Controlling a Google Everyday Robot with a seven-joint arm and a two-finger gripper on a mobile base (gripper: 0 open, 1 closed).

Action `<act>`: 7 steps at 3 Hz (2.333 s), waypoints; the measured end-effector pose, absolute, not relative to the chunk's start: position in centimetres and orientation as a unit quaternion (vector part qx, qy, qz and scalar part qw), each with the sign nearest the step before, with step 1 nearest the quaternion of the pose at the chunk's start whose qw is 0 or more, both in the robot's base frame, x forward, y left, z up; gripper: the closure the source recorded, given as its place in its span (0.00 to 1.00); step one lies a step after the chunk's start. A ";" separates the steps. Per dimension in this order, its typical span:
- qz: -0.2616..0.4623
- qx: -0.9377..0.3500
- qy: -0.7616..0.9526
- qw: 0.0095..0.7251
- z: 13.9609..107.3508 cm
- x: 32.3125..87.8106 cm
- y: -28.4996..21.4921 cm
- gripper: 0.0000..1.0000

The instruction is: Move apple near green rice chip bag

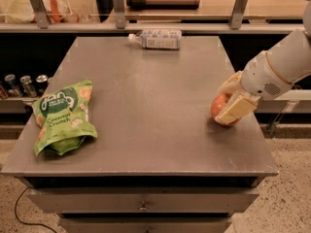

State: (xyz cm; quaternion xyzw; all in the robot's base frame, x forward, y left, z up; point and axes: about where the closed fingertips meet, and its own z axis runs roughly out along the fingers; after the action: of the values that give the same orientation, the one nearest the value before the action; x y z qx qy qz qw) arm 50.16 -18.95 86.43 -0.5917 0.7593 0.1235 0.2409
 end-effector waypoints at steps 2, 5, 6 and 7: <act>0.110 -0.611 0.727 0.295 92.2 51.6 -17.9 1.00; 0.128 -0.634 0.699 0.307 93.4 52.1 -12.1 1.00; 0.135 -0.670 0.660 0.312 94.9 51.5 -4.9 1.00; 0.149 -0.712 0.612 0.310 95.5 50.8 3.9 1.00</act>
Offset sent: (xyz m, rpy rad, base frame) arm 0.0270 0.0172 0.1072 0.0838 -0.2201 0.0839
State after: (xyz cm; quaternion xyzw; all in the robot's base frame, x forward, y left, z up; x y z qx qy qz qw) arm 50.83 3.91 95.47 -0.7123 0.6119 0.1487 0.3100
